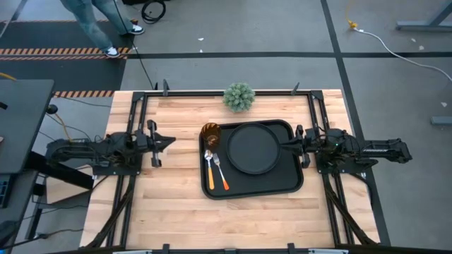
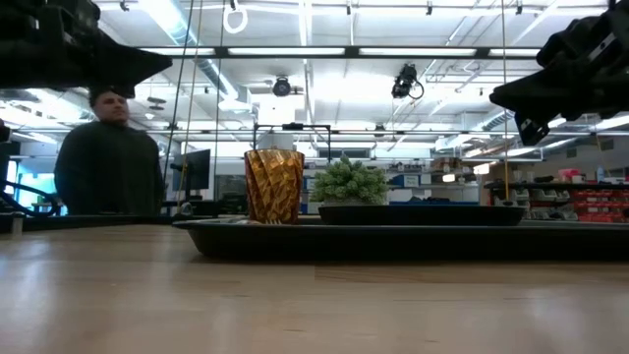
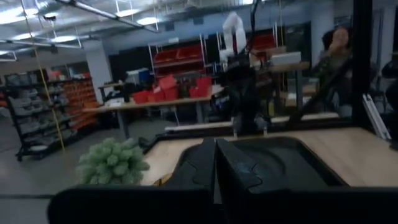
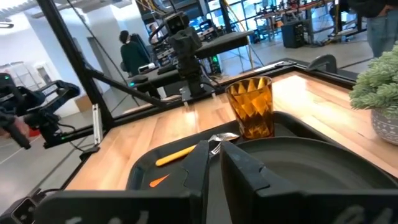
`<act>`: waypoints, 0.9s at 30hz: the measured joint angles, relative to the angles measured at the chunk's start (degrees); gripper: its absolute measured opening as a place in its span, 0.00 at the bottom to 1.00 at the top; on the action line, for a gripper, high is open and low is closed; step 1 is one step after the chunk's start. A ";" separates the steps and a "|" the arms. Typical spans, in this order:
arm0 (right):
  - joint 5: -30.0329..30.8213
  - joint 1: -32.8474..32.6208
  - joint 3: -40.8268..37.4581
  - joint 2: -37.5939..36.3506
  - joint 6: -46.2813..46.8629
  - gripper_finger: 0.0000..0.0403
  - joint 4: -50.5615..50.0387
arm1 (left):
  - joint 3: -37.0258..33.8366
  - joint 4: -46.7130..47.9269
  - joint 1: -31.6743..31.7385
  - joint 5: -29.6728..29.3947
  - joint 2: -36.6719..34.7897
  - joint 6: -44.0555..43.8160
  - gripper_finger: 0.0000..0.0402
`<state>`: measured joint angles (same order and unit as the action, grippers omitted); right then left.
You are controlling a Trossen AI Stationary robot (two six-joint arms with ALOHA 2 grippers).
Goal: Pick and place plate/cup/fork/spoon on tray
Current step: Return to Home Position
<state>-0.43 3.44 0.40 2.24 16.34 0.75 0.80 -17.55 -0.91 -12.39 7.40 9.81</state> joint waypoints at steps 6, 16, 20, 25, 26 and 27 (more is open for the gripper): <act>-1.13 -0.04 0.00 0.00 -0.46 0.11 0.04 | 6.55 22.18 -0.02 0.20 -6.82 -1.75 0.05; 0.42 0.02 0.07 1.35 -6.25 0.11 -0.27 | 12.28 33.50 -0.02 0.22 -7.15 -10.06 0.05; 0.44 0.01 0.07 2.20 -5.84 0.11 -0.15 | 8.01 30.85 -0.02 0.28 -7.10 -12.95 0.05; 0.39 -0.04 0.07 2.29 -2.88 0.11 -0.04 | 1.27 16.10 -0.02 0.57 -7.07 -8.57 0.05; 0.39 -0.04 0.07 2.29 -2.20 0.11 -0.04 | 0.03 12.15 -0.02 0.60 -7.10 -7.43 0.05; 0.38 -0.04 0.07 2.29 -1.52 0.11 -0.04 | -0.30 10.00 -0.02 0.53 -7.13 -6.26 0.05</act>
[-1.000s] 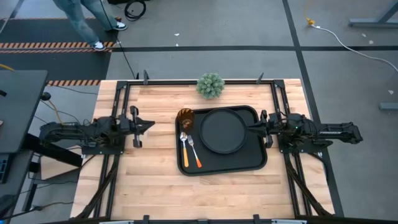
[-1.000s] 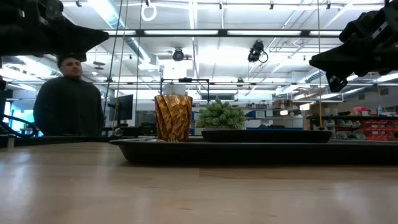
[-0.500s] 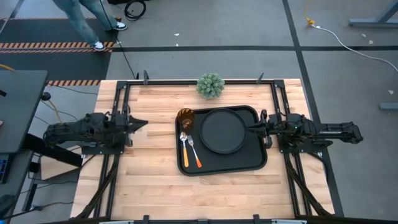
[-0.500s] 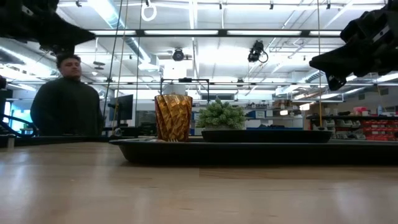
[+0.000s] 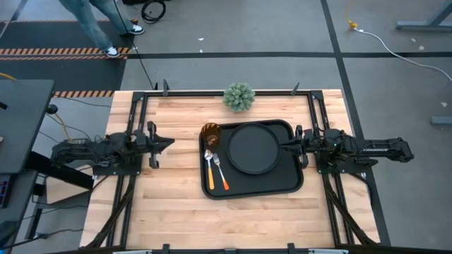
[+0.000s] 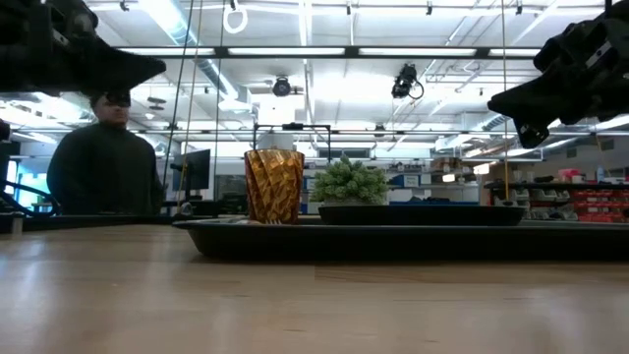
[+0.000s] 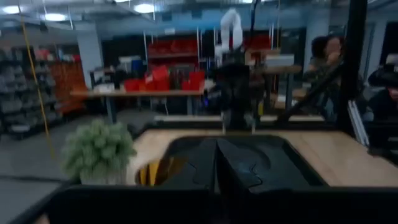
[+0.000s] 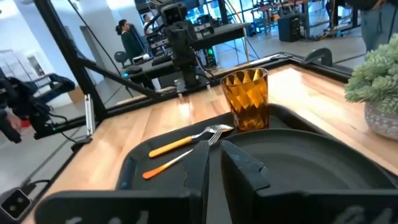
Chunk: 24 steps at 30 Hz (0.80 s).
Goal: Pick and place plate/cup/fork/spoon on tray
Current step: Return to Home Position
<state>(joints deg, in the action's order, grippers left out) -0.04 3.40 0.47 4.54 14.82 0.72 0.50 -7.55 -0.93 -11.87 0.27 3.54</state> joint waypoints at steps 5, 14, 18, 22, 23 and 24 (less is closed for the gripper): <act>-0.01 0.00 0.00 0.00 3.55 0.11 0.02 | 0.04 -1.26 0.00 0.46 -0.02 1.90 0.05; -0.03 0.00 0.00 -0.02 4.67 0.11 0.04 | 0.04 3.66 0.00 1.00 0.09 1.63 0.05; -0.03 0.00 0.00 -0.02 4.62 0.11 0.04 | 0.04 3.63 0.00 1.00 0.09 1.63 0.05; -0.03 0.00 0.00 -0.02 4.58 0.11 0.04 | 0.04 3.67 0.00 1.00 0.09 1.63 0.05; -0.03 0.00 0.00 -0.02 4.60 0.11 0.04 | 0.04 3.67 0.00 1.00 0.09 1.63 0.05; -0.03 0.00 0.00 -0.02 4.58 0.11 0.04 | 0.04 3.67 0.00 1.00 0.09 1.64 0.05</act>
